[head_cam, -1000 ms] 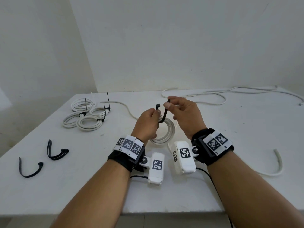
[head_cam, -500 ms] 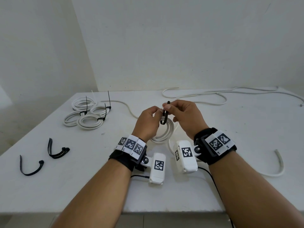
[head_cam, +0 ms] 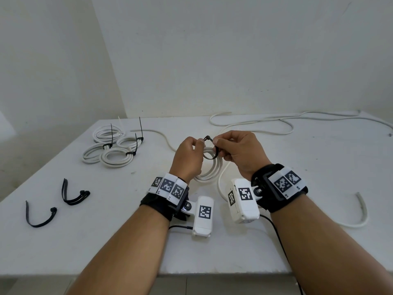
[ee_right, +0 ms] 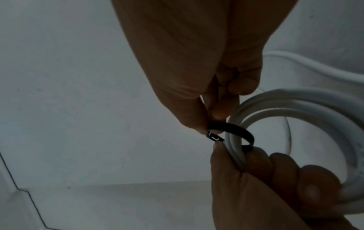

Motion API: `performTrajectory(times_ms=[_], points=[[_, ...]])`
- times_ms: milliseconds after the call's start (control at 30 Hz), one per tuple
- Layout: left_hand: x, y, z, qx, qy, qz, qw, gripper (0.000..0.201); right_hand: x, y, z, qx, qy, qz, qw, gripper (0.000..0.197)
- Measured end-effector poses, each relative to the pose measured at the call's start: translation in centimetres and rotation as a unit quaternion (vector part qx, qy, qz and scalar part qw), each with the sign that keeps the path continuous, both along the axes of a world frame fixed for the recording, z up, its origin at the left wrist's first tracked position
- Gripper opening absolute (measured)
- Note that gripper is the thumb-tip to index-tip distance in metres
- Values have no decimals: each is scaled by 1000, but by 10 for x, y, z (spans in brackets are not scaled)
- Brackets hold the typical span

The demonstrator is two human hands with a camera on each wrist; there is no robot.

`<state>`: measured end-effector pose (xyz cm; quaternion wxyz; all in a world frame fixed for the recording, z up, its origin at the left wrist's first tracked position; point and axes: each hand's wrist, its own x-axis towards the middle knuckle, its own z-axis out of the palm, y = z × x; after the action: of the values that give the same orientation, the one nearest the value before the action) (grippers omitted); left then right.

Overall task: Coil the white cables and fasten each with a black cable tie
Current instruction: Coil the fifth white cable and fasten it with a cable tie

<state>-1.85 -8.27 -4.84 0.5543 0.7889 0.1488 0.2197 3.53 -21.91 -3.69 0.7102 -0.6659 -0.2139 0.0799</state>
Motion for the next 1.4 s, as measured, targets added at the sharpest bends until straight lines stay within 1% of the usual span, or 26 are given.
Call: performTrajectory(times_ms=[167, 300, 500, 600, 633, 733, 833, 933, 1033, 1167, 1400], points=[[-1, -1, 0, -7, -2, -12, 1000, 26, 2, -1, -1, -6, -9, -4, 1000, 11], [-3, -1, -1, 23, -12, -30, 999, 24, 3, -1, -1, 2, 2, -12, 1000, 13], [-5, 1, 1, 95, -11, -63, 993, 21, 5, 0, -2, 27, 70, 15, 997, 6], [-5, 4, 1, 123, -14, -64, 990, 20, 7, -3, -1, 37, 114, 50, 992, 19], [-6, 5, 1, 135, -16, -65, 989, 20, 8, -3, 0, 31, 116, 63, 991, 21], [-6, 6, 1, 149, -11, -74, 986, 19, 6, -4, 2, 5, 106, 83, 991, 16], [-7, 3, 1, 123, -14, -92, 988, 17, 5, -4, 3, 12, 118, 72, 990, 15], [-7, 1, 2, 121, -23, -105, 987, 15, 4, -3, 3, 33, 126, 59, 990, 16], [-9, 1, 1, 127, -30, -100, 986, 17, 5, -2, 0, 34, 118, 37, 992, 10], [-8, 2, 0, 137, -43, -87, 986, 14, 4, -4, 0, -10, 108, 55, 993, 8], [-9, 1, 0, 165, -60, -70, 982, 13, 4, -4, 2, -2, 103, 39, 994, 3]])
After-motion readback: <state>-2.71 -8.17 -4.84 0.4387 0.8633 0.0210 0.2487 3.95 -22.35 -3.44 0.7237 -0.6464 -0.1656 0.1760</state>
